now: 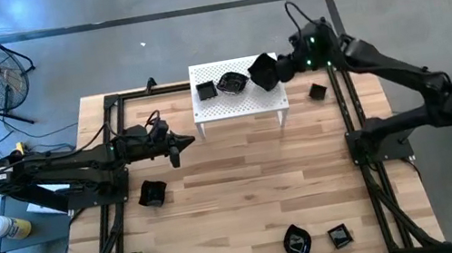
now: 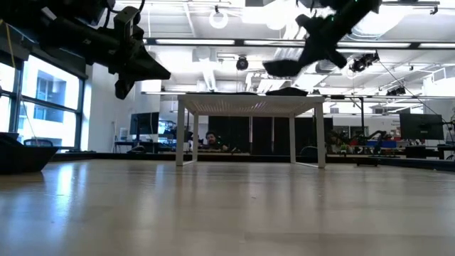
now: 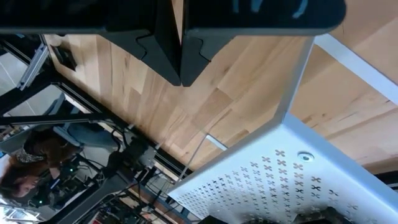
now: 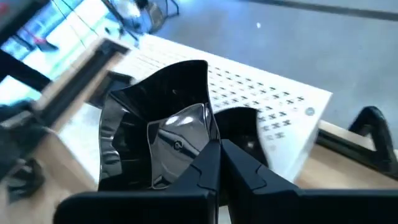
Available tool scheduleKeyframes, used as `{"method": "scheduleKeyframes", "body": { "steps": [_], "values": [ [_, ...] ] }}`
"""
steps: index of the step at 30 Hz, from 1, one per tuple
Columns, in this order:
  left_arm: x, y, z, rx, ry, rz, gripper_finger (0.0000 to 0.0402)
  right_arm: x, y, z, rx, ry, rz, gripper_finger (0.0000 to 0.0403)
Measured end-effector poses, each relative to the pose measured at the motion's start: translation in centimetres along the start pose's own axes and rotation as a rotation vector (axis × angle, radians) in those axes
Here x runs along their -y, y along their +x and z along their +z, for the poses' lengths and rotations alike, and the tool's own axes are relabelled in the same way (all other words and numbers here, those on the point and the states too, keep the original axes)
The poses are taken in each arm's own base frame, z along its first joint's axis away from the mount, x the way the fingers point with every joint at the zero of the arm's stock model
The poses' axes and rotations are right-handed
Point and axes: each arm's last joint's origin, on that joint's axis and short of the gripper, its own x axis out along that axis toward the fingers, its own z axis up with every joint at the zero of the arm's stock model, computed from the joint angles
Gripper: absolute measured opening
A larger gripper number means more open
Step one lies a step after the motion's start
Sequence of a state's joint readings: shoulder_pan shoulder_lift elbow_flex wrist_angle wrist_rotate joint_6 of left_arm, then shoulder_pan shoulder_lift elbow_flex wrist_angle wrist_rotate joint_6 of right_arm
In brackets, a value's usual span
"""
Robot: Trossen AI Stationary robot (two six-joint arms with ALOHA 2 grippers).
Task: Pick & Place Mini shaped plates
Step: Stack the black distorted square plate on top of the black distorted square plates on the shelf, then stack the black square plate on top of the black square plates on the shelf
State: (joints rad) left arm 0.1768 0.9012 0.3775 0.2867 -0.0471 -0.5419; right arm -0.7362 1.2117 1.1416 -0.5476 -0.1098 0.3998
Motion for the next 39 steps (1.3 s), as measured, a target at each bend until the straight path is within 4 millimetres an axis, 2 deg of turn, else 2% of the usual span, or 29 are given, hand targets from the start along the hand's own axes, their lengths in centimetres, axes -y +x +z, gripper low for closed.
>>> {"method": "scheduleKeyframes", "body": {
  "steps": [5,13,20,25,30,33,39],
  "values": [
    [0.0,0.0,0.0,-0.001,-0.004,0.000,0.0000,2.3,2.0,0.4,-0.071,-0.025,0.022,0.0009],
    [0.0,0.0,0.0,-0.002,-0.004,-0.001,0.0000,3.3,3.3,0.4,-0.110,-0.040,0.015,0.0007],
    [0.0,0.0,-0.1,-0.007,0.004,0.000,0.0000,3.3,3.3,0.4,-0.109,-0.039,0.021,0.0062],
    [-0.1,0.0,-0.1,-0.016,0.005,0.005,0.0001,2.9,1.9,0.7,-0.068,-0.036,0.031,0.0097],
    [-0.1,0.0,-0.2,-0.026,0.008,0.012,0.0000,2.3,-0.8,0.7,-0.020,-0.045,0.046,0.0109],
    [-0.1,0.0,-0.2,-0.026,0.010,0.012,0.0000,1.9,-2.6,0.1,-0.036,-0.094,0.046,0.0098],
    [-0.1,0.0,-0.3,-0.030,0.016,0.005,0.0001,0.3,-6.1,-1.4,-0.010,-0.233,0.031,0.0053]
  ]
}}
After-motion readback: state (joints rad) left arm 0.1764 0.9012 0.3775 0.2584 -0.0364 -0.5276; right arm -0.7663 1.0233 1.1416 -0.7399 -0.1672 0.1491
